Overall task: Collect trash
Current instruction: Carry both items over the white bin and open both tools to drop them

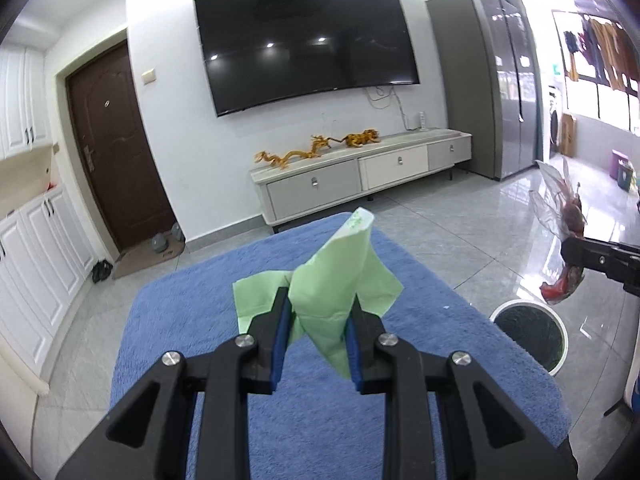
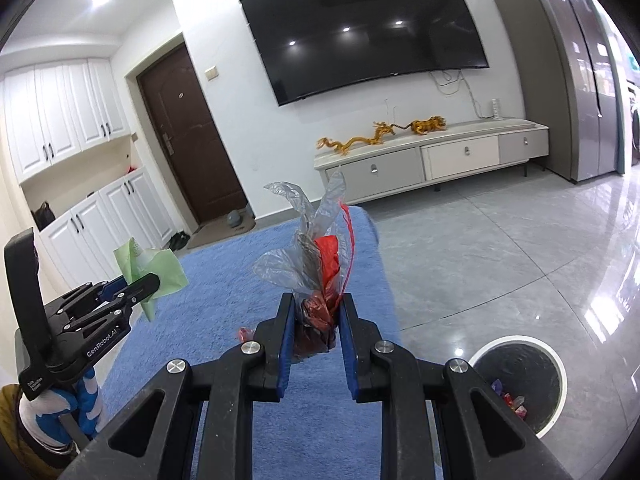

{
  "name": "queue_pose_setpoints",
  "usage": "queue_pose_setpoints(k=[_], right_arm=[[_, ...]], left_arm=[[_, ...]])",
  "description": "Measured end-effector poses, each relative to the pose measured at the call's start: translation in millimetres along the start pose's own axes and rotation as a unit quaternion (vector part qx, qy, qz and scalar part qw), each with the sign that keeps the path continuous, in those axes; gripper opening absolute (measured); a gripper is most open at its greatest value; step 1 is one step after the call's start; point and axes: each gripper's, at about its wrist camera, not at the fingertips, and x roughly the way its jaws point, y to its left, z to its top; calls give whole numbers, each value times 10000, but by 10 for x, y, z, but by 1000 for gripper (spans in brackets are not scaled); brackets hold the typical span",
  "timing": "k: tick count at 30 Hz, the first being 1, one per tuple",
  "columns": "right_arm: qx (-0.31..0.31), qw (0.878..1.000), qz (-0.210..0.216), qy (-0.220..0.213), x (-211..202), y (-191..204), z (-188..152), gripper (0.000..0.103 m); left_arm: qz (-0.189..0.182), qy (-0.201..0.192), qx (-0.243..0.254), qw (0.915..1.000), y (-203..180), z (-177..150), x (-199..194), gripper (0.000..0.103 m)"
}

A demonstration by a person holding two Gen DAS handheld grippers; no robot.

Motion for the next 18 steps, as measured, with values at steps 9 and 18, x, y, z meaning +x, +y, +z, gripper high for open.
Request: queue_pose_setpoints(k=[9, 18], right_arm=[[333, 9983, -377, -285, -229, -449, -36, 20], [806, 9923, -863, -380, -391, -1025, -133, 20]], left_arm=[[-333, -38, 531, 9980, -714, 274, 135, 24], [-944, -63, 1086, 9896, -1586, 456, 327, 24]])
